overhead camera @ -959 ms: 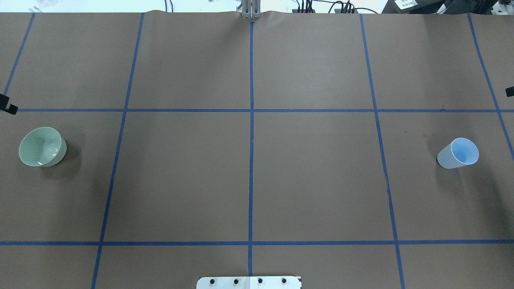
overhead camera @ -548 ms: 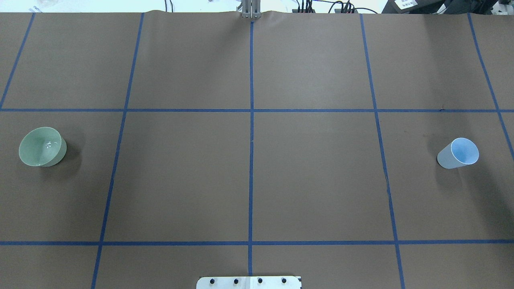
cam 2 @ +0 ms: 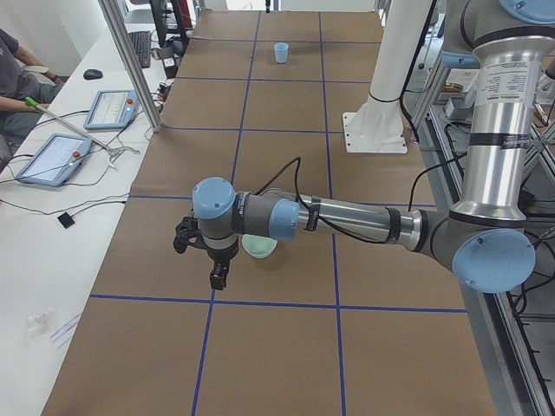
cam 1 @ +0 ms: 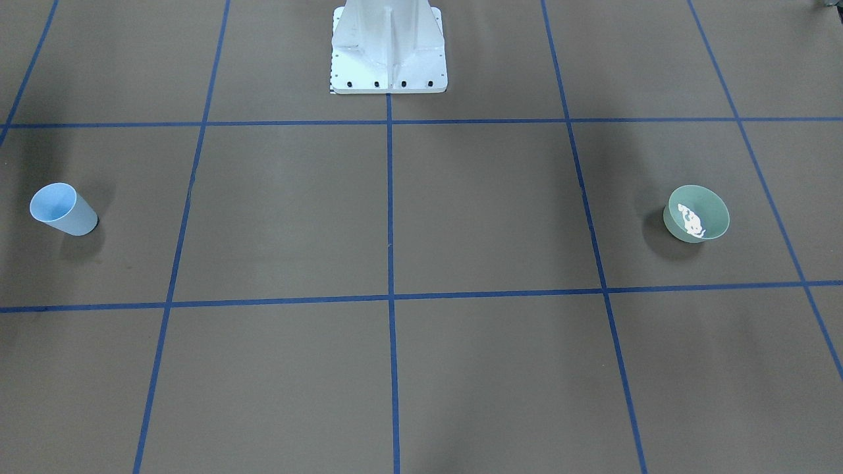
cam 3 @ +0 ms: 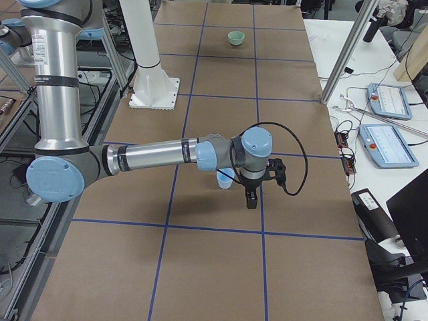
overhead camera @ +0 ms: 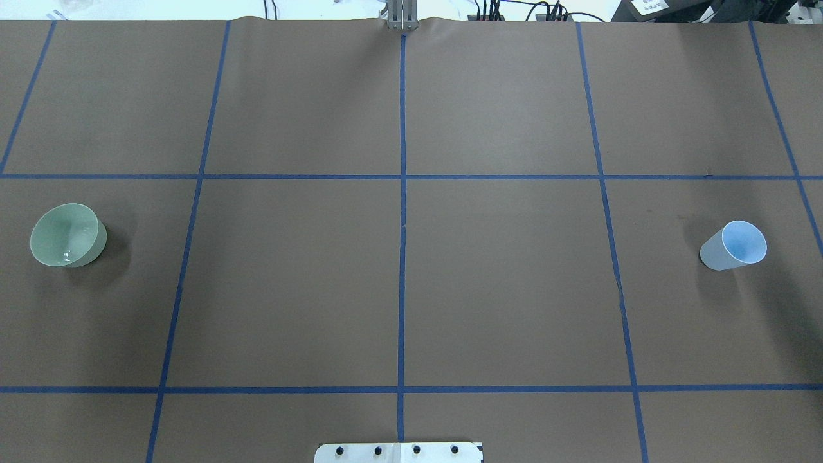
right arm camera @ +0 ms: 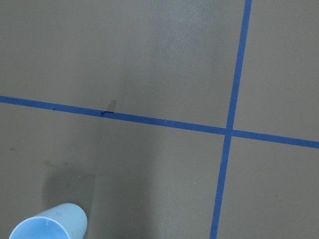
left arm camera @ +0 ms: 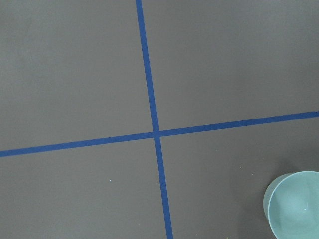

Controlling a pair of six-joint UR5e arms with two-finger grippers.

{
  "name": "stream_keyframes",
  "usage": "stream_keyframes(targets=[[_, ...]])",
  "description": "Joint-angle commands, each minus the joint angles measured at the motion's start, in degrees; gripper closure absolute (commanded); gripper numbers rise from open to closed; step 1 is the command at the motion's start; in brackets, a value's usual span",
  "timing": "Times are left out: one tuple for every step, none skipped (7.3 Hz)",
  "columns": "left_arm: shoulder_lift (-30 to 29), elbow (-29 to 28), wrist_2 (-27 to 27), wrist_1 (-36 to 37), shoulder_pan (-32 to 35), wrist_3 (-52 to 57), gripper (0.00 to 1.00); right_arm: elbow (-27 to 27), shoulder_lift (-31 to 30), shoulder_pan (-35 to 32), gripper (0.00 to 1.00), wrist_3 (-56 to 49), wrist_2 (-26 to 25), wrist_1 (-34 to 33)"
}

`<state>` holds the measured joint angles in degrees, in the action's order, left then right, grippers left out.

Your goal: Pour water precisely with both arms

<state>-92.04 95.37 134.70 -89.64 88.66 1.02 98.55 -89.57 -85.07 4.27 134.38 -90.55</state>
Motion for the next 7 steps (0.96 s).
stream_keyframes(targets=[[0.7,0.8,1.1,-0.3,0.0,0.0,0.00,0.0,0.6,-1.4,0.00,-0.4,0.1,-1.0],[0.7,1.0,1.9,-0.1,0.0,-0.1,0.00,-0.2,0.6,-1.4,0.00,-0.2,-0.1,-0.8],[0.6,1.6,1.9,-0.2,0.0,0.0,0.00,0.1,0.4,-1.5,0.00,-0.2,0.3,-0.9],[0.9,2.1,1.9,-0.2,0.1,-0.1,0.00,0.1,-0.3,-2.5,0.00,-0.2,2.2,-0.7],[4.6,5.2,1.2,-0.3,0.0,0.1,0.00,0.4,-0.5,-2.9,0.00,-0.2,3.2,-0.5],[6.4,7.5,1.2,-0.7,0.0,0.1,0.00,0.9,-3.0,-3.4,0.00,-1.1,2.6,0.0],[7.9,9.1,1.1,-0.8,0.0,0.1,0.00,2.2,-5.1,-3.6,0.00,-1.2,2.3,3.6]])
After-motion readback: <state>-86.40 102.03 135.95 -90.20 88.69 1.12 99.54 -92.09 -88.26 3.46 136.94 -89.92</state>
